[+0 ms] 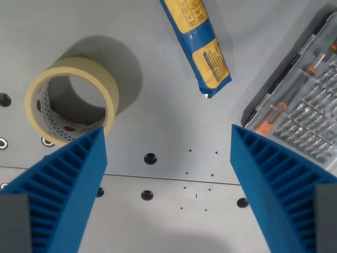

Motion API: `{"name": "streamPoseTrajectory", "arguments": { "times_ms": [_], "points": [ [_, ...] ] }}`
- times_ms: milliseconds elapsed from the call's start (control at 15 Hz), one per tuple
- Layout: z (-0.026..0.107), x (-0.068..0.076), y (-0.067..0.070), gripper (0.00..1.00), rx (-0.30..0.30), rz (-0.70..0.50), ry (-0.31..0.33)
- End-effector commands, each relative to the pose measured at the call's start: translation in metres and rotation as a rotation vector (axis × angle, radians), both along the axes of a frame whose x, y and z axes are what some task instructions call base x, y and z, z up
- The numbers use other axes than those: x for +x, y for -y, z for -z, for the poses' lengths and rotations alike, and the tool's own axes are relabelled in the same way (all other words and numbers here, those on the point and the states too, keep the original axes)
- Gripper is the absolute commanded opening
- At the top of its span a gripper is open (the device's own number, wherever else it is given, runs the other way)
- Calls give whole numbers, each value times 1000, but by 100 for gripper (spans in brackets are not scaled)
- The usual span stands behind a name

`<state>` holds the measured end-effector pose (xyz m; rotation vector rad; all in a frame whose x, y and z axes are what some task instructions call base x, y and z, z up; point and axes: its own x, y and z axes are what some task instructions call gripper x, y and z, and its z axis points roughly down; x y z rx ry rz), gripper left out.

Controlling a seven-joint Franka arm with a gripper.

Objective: Move above the blue bag

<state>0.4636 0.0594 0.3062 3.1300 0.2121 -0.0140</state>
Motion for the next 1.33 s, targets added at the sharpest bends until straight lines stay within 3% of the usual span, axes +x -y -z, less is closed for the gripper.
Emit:
{"name": "streamPoseTrajectory", "arguments": {
  "times_ms": [67, 733, 1333],
  "points": [
    [-1, 0, 0, 100, 0, 1, 4],
    [-1, 4, 0, 100, 3, 20, 9],
    [1, 27, 1, 100, 4, 72, -7]
  ]
}}
